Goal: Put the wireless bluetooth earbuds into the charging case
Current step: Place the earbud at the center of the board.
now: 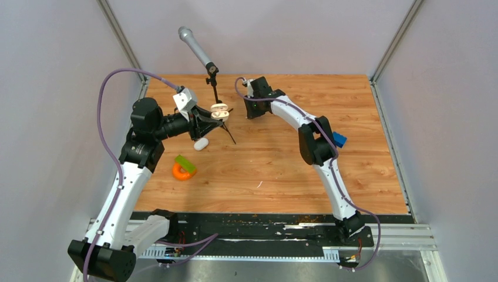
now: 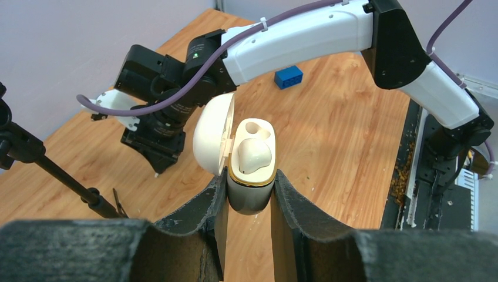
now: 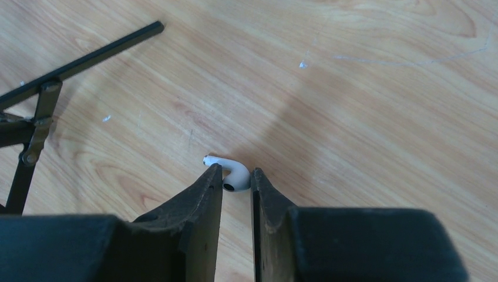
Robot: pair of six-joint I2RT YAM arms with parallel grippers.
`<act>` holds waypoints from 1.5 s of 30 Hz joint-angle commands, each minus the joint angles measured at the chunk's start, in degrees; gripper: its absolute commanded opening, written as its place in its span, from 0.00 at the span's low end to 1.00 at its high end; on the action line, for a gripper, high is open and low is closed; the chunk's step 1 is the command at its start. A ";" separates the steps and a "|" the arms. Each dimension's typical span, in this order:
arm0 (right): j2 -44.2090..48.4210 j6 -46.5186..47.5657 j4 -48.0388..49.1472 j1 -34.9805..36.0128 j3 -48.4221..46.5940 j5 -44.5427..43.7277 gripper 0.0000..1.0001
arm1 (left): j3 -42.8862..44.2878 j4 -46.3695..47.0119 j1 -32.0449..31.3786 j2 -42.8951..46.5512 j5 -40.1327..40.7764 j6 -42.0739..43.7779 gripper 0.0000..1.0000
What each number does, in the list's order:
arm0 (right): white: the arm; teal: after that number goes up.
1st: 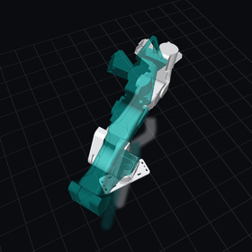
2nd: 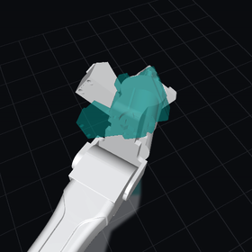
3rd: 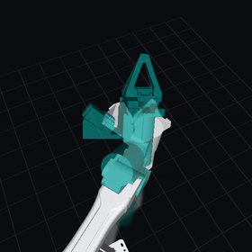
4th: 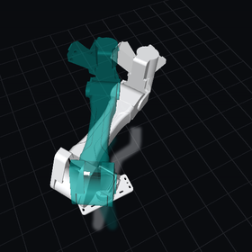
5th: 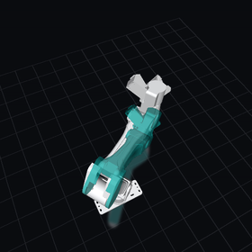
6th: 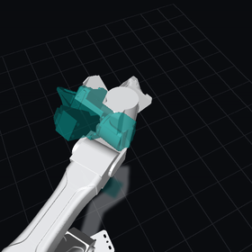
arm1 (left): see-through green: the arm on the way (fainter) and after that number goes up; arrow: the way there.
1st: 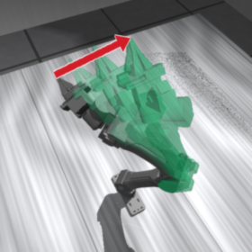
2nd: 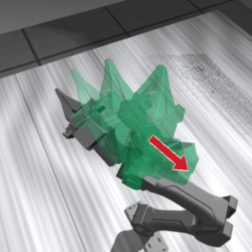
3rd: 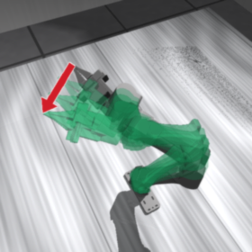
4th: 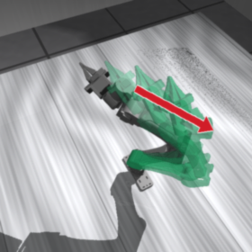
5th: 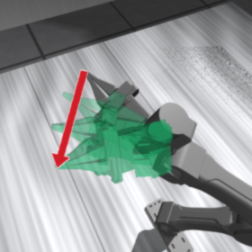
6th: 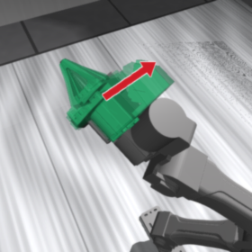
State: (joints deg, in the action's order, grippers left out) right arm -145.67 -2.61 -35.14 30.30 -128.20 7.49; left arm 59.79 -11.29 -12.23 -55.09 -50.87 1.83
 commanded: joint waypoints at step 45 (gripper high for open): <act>33.39 34.23 -26.04 3.29 49.04 -0.61 0.07 | -7.59 16.65 0.28 2.36 -3.89 -7.54 0.06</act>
State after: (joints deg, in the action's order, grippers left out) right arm -109.19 27.99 -60.40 33.10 -77.91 8.43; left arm 51.27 2.83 -12.23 -53.25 -54.13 -4.86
